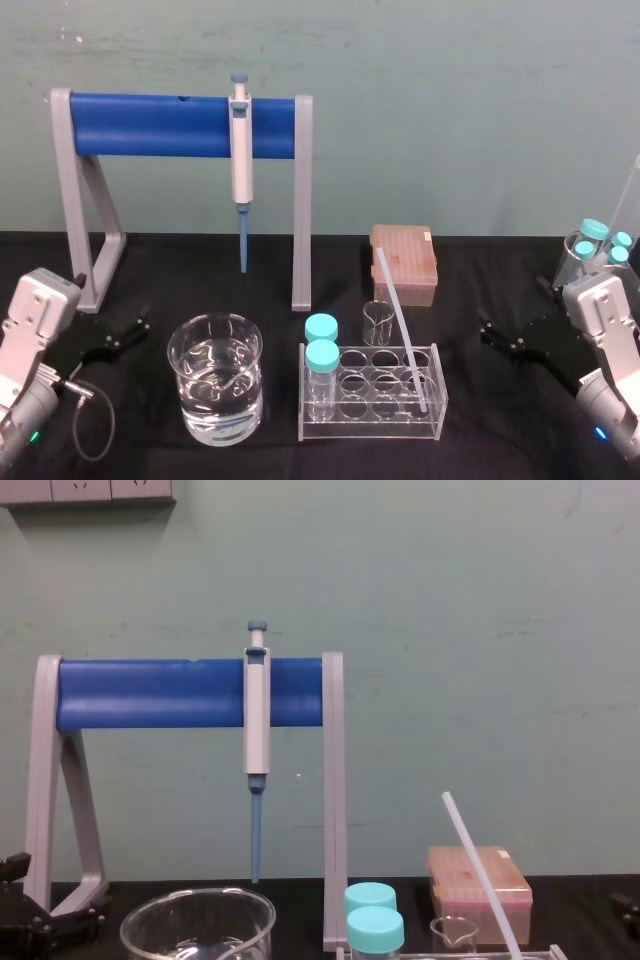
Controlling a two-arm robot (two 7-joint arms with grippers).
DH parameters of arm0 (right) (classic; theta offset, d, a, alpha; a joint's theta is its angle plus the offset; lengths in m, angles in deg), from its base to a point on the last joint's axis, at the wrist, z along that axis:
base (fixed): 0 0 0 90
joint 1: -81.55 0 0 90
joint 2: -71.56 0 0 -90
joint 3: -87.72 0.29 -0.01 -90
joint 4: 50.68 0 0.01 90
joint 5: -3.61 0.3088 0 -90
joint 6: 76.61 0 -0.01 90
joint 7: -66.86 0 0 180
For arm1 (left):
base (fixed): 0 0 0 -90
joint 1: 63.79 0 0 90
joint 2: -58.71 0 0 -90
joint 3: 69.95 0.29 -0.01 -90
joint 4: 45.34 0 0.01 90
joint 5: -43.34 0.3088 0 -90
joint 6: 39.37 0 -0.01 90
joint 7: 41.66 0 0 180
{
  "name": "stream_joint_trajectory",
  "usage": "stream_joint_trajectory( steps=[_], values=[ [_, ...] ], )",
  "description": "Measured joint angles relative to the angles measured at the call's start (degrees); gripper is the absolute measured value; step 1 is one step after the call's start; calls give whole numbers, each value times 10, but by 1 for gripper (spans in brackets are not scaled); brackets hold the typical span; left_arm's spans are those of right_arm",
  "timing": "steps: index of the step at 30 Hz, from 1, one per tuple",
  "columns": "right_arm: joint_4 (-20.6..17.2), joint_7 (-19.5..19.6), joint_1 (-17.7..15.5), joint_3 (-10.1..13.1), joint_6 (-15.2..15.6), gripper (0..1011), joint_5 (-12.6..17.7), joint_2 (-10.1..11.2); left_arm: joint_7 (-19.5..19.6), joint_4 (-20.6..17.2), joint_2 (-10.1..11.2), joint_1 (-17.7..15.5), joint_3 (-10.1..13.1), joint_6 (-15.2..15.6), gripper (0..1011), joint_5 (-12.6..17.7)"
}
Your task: Pick up the stirring rod with one hand, then place it down.
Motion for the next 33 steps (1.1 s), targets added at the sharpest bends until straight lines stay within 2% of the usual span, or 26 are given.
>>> stream_joint_trajectory(
  steps=[25,28,31,33],
  values=[
    [0,0,0,0,0,1003,0,0,0,0,0,0,0,0,1005,0],
    [-21,-17,-7,7,9,1003,7,12,0,0,0,0,0,0,1005,0],
    [-60,-43,-19,19,32,1003,16,35,0,0,0,0,0,0,1005,0],
    [-75,-51,-23,24,41,1003,19,44,0,0,0,0,0,0,1005,0]
  ],
)
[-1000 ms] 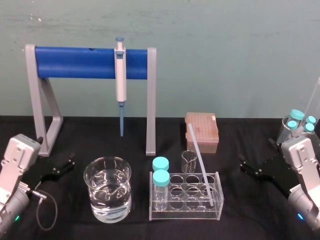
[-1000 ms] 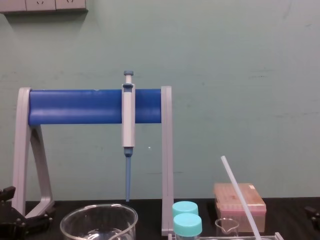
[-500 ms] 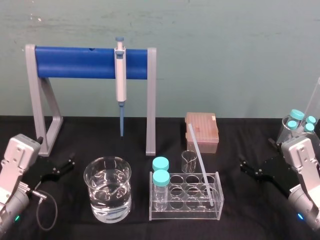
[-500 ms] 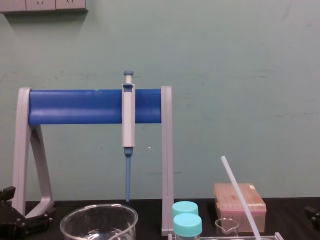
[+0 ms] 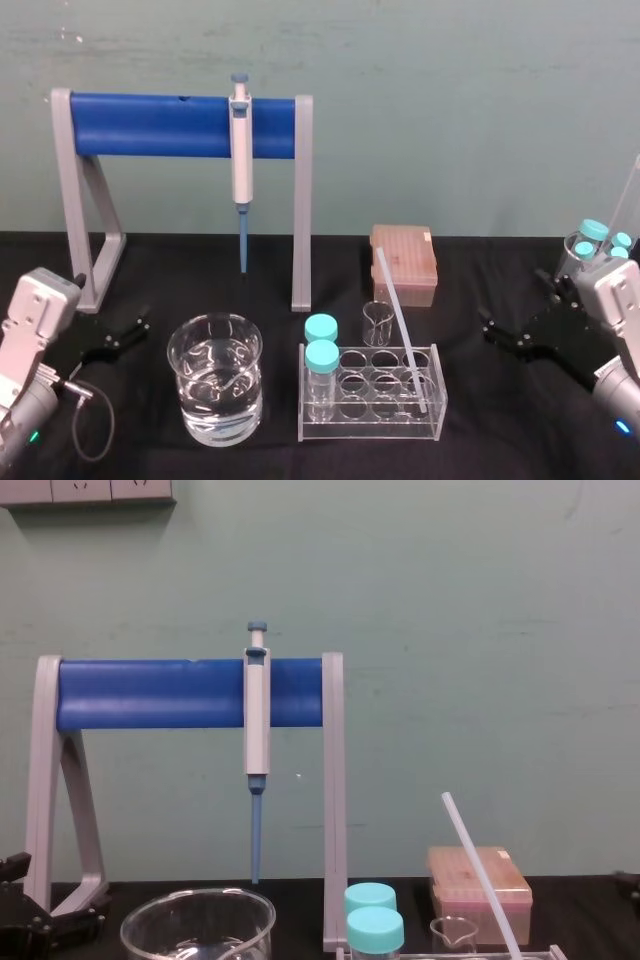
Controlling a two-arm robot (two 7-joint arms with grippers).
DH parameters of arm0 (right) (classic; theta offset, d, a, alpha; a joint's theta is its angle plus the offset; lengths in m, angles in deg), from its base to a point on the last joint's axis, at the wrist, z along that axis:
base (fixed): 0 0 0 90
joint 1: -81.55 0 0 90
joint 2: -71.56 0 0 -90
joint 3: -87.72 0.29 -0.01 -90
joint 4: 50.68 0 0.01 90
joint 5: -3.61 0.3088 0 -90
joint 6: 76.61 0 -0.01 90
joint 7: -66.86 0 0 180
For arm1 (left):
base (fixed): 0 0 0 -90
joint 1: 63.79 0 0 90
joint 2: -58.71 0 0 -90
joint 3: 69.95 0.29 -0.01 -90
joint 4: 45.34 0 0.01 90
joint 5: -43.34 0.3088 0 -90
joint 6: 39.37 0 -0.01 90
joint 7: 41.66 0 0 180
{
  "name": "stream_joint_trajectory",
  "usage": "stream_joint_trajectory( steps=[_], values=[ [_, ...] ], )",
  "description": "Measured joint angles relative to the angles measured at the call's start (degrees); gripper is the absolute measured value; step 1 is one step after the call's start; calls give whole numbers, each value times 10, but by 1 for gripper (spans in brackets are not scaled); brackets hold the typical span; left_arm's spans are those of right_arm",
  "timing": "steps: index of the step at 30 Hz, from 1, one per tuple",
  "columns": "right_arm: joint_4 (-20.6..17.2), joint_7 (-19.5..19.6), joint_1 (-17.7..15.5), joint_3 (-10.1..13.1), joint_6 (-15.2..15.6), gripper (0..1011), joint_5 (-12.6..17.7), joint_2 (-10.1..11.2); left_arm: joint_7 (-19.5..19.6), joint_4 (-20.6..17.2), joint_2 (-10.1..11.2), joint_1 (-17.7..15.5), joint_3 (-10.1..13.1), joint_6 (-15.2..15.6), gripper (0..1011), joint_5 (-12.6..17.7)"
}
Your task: Pick up the stirring rod with one hand, then place it down.
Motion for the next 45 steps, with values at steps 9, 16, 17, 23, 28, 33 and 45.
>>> stream_joint_trajectory(
  steps=[9,16,17,23,28,33,45],
  values=[
    [-75,-78,2,27,80,1003,56,29,0,0,0,0,0,0,1005,0],
    [-75,-173,47,36,185,1003,135,23,0,0,0,0,0,0,1005,0],
    [-67,-194,59,38,205,1003,154,17,0,0,0,0,0,0,1005,0],
    [-27,-251,97,36,259,1003,220,1,0,0,0,0,0,0,1005,0],
    [6,-287,128,25,292,1003,255,-6,0,0,0,0,0,0,1005,0],
    [33,-323,167,0,315,1003,263,-3,0,0,0,0,0,0,1005,0],
    [99,-371,268,-84,343,1003,222,-4,0,0,0,0,0,0,1005,0]
  ],
)
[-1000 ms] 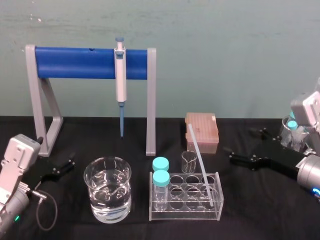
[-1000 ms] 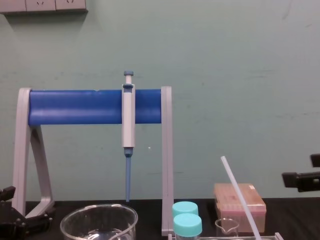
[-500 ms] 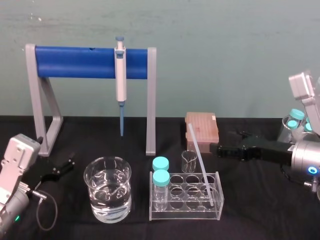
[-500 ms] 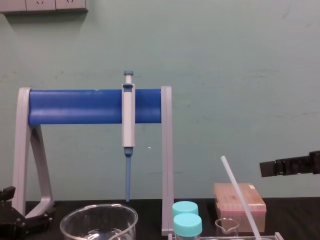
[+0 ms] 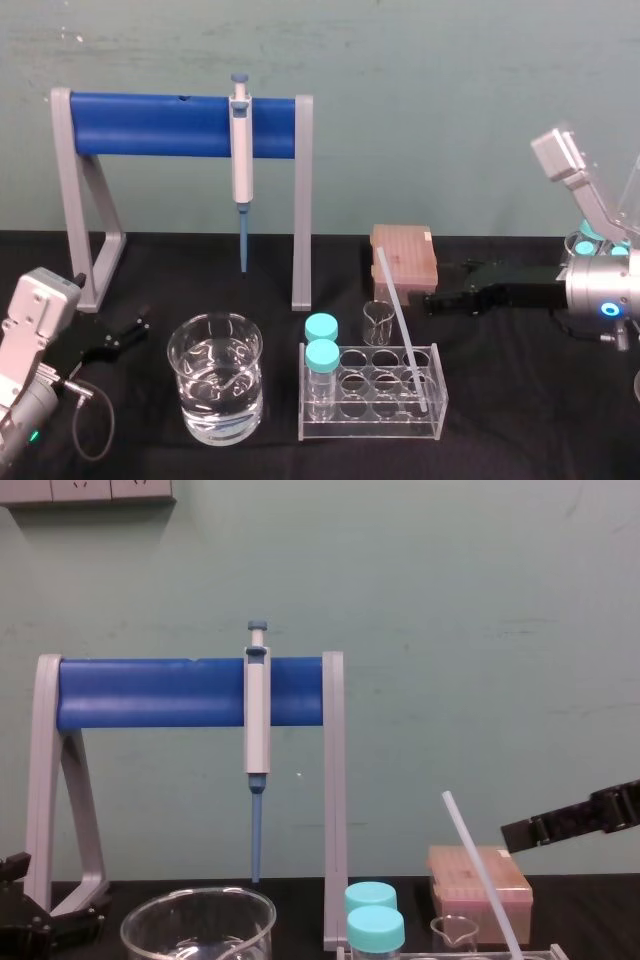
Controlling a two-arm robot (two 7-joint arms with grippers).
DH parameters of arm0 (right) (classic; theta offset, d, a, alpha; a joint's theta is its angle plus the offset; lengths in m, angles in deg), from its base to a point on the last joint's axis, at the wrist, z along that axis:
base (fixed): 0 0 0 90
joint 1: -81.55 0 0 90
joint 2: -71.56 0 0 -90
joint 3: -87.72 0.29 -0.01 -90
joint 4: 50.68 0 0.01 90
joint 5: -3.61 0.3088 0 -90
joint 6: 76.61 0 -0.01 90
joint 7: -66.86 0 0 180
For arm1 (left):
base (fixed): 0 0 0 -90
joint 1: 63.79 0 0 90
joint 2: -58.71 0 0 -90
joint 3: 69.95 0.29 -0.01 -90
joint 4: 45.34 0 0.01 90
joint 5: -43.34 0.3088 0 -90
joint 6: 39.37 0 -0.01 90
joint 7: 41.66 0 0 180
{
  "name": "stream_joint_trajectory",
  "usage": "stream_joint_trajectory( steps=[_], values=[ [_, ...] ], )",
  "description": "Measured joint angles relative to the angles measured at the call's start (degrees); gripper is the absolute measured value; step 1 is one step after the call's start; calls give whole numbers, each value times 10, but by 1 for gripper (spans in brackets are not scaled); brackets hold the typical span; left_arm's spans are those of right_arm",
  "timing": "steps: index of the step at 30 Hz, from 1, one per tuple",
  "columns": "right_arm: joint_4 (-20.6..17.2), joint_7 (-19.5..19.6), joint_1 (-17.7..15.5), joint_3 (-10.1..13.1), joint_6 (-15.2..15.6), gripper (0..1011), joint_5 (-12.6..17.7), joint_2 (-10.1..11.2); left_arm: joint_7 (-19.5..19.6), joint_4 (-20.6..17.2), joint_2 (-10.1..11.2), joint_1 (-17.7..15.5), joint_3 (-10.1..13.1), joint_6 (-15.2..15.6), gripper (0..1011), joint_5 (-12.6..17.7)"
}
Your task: Pick up the stirring rod with one hand, then place it down.
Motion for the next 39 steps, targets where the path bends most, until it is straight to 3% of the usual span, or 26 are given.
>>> stream_joint_trajectory(
  steps=[6,15,32,39],
  values=[
    [38,-21,39,-36,9,1003,-12,-15,0,0,0,0,0,0,1005,0],
    [79,-32,69,-69,9,1003,-16,-37,0,0,0,0,0,0,1005,0],
    [120,-27,93,-100,-5,1003,-8,-65,0,0,0,0,0,0,1005,0],
    [126,-28,98,-111,-14,865,-7,-67,0,0,0,0,0,0,1005,0]
  ],
)
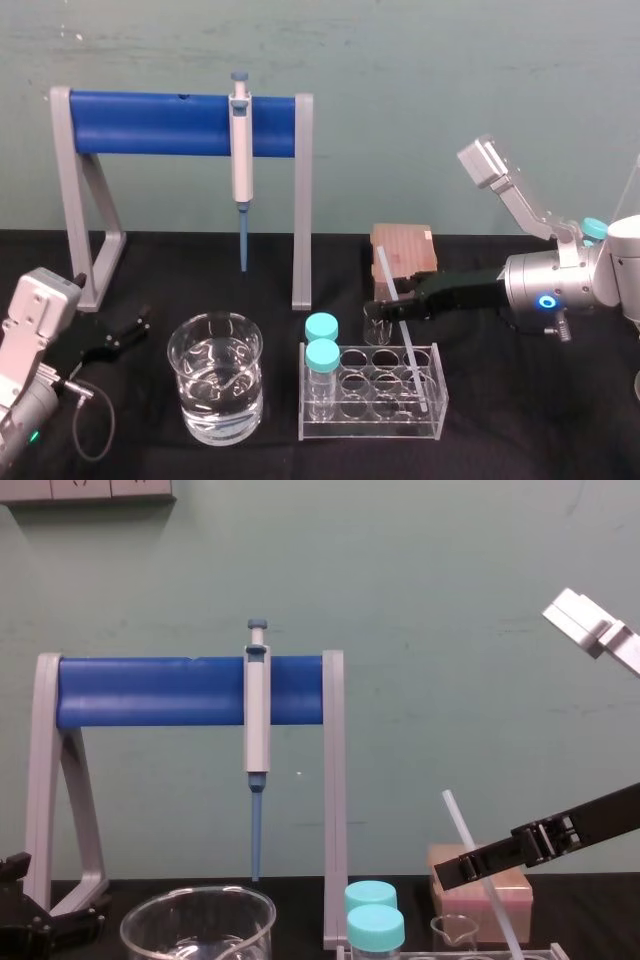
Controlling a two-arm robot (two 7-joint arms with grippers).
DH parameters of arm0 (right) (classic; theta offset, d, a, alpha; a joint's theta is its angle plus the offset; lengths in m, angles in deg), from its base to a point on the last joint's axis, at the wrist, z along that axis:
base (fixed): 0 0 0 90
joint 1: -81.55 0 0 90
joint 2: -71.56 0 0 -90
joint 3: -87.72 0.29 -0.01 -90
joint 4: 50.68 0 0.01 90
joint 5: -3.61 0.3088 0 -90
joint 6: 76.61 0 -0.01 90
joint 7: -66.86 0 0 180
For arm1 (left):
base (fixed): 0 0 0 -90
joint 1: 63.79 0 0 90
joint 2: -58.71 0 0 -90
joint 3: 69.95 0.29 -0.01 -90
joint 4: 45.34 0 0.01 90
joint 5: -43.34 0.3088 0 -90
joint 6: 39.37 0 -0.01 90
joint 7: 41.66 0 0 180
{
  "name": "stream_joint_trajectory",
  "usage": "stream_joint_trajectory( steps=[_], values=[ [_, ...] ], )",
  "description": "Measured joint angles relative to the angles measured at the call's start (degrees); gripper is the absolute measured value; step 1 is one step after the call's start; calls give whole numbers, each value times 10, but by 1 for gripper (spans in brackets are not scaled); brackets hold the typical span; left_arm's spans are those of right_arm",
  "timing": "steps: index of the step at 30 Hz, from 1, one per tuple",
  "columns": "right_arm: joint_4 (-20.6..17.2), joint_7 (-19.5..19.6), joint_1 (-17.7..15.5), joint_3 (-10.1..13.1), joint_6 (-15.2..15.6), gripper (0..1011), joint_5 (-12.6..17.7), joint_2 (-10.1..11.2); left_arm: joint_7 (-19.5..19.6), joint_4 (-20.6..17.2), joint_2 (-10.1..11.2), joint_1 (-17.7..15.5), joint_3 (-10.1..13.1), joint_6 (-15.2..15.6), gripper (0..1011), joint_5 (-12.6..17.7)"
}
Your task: Pick up the stirring rod with one hand, then place it down.
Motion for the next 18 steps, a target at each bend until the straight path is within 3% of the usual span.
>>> stream_joint_trajectory(
  steps=[18],
  values=[
    [3,-1,0,-6,-6,315,5,3,0,0,0,0,0,0,1005,0]
  ],
)
